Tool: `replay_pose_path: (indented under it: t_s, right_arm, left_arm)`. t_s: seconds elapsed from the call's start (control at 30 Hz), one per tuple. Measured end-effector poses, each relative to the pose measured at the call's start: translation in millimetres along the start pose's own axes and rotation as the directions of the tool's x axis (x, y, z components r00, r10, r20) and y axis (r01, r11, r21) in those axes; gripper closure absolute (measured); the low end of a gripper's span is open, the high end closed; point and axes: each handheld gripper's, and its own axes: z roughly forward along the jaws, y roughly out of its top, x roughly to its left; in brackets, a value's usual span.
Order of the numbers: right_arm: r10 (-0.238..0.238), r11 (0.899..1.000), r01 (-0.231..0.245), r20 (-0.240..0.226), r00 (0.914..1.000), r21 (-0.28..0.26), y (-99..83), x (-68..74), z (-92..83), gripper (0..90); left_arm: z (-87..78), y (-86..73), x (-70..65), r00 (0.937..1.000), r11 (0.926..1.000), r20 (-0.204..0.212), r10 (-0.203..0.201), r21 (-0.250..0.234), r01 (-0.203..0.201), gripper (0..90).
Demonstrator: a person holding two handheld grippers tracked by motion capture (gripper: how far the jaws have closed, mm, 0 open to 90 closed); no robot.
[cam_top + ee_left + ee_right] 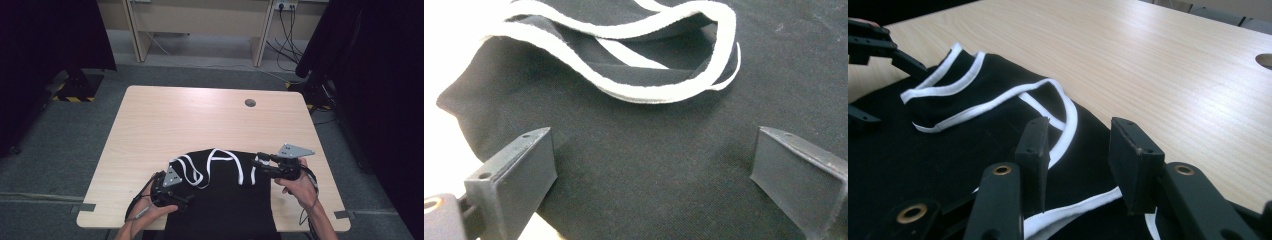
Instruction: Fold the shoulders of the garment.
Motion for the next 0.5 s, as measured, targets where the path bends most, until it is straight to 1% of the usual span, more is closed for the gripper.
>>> replay_pose_path:
  t_s: [0.1,0.27,0.33,0.37,0.4,0.5]
  right_arm:
    - [-0.021,0.999,0.021,0.014,0.9997,0.041,-2.4,2.3,6.6,59.1]
    - [-0.046,0.993,0.045,0.004,0.9989,0.113,-14.6,9.9,22.5,58.2]
    - [-0.058,0.987,0.057,0.003,0.9983,0.148,-20.1,12.9,28.5,58.0]
    - [-0.067,0.983,0.065,0.009,0.9977,0.171,-23.0,14.3,31.4,57.6]
    - [-0.087,0.974,0.081,0.021,0.9960,0.212,-28.0,16.1,36.6,55.5]
    - [-0.076,0.977,0.070,0.022,0.9969,0.202,-29.0,16.6,37.2,53.0]
  left_arm:
    - [-0.1,-0.1,-0.1,1.0000,1.0000,-0.001,-0.001,0.000,0.001,3.4]
    - [-0.2,-0.1,-0.1,1.0000,1.0000,-0.001,-0.001,0.000,0.001,3.4]
    - [-0.1,-0.1,-0.1,1.0000,1.0000,-0.001,-0.001,0.000,0.001,3.4]
    - [-0.1,-0.1,-0.1,1.0000,1.0000,-0.001,-0.001,0.000,0.001,3.4]
    - [-0.1,-0.1,-0.1,1.0000,1.0000,-0.001,-0.001,0.000,0.001,3.4]
    - [-0.2,-0.1,-0.1,1.0000,1.0000,-0.001,-0.001,0.000,0.001,3.4]
